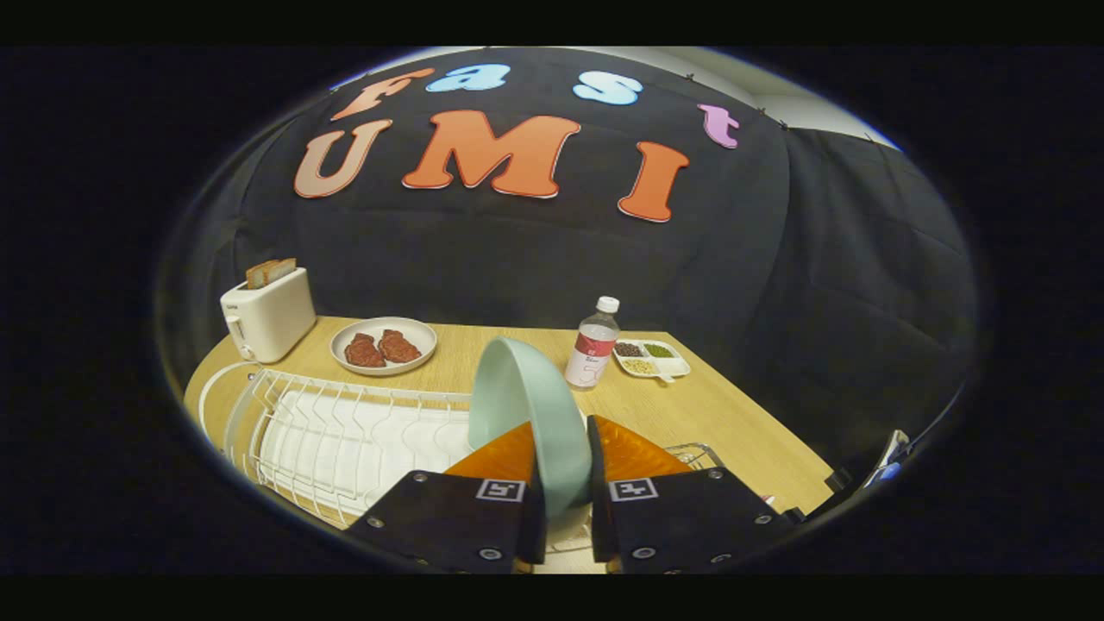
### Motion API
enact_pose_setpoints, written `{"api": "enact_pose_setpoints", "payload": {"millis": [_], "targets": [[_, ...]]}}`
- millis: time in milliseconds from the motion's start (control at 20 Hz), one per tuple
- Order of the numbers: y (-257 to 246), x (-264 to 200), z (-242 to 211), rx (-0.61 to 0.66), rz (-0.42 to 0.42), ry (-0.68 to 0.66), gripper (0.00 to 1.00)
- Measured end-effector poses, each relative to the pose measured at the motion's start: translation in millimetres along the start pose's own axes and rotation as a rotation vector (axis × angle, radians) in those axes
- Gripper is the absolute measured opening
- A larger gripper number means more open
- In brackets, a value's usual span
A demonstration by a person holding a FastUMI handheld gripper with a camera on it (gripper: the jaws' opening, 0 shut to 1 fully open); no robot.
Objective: Take the plate from the dish rack, then take the spoon from the basket and place it into the plate.
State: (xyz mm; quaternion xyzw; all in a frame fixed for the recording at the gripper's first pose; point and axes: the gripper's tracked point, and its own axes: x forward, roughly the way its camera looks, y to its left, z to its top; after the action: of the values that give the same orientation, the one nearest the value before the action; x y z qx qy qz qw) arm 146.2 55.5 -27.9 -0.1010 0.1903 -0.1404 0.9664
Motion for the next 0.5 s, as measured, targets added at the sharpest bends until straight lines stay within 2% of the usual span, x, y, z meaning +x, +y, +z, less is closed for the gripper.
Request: {"api": "enact_pose_setpoints", "payload": {"millis": [250, 500], "targets": [[-7.2, -6.8, 15.4, -0.077, -0.065, -0.055, 0.21], [-15.3, -22.1, 37.4, -0.073, -0.081, -0.107, 0.21]]}}
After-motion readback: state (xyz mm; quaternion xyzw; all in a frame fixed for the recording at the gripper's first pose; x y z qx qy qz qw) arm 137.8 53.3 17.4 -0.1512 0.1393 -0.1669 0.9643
